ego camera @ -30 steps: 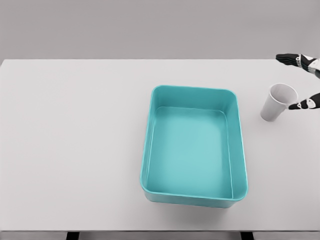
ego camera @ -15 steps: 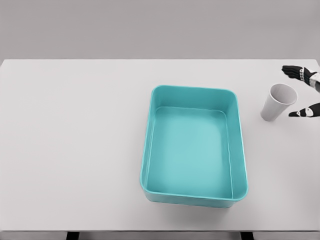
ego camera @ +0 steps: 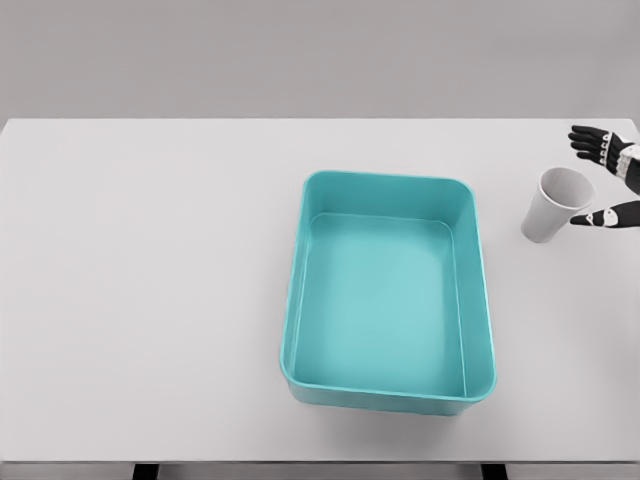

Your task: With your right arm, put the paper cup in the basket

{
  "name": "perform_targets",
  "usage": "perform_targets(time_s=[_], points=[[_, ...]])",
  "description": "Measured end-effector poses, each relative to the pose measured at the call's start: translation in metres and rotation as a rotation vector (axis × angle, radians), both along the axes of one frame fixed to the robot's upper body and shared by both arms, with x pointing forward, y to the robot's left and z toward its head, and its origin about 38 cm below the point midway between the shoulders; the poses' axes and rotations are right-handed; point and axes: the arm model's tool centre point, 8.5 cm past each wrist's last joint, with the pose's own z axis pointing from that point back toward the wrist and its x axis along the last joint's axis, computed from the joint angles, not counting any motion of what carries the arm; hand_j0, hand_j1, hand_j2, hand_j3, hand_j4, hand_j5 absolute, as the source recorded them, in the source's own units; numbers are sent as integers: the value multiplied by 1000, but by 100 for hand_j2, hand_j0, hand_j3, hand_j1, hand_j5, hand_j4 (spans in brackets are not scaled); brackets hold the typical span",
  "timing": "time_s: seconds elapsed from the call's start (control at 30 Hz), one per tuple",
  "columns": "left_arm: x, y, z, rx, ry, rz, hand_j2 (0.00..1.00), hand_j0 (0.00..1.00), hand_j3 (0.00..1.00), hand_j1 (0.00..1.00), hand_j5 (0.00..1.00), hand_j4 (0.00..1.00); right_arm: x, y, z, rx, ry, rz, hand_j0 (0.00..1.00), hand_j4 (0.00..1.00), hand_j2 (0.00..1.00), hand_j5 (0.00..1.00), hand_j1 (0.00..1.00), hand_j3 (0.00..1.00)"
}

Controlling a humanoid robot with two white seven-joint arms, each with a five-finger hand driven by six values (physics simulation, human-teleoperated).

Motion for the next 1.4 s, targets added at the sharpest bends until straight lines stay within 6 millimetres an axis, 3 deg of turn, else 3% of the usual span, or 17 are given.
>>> perform_targets(time_s=[0.63, 1.4], points=[[-1, 0, 0, 0, 2, 1, 100, 100, 100, 100, 100, 100, 3, -7, -19, 21, 33, -46, 100, 100, 100, 100, 100, 100], [-1, 0, 0, 0, 2, 0, 100, 100, 100, 100, 100, 100, 7, 2, -32, 36, 50, -51, 100, 100, 100, 100, 100, 100]])
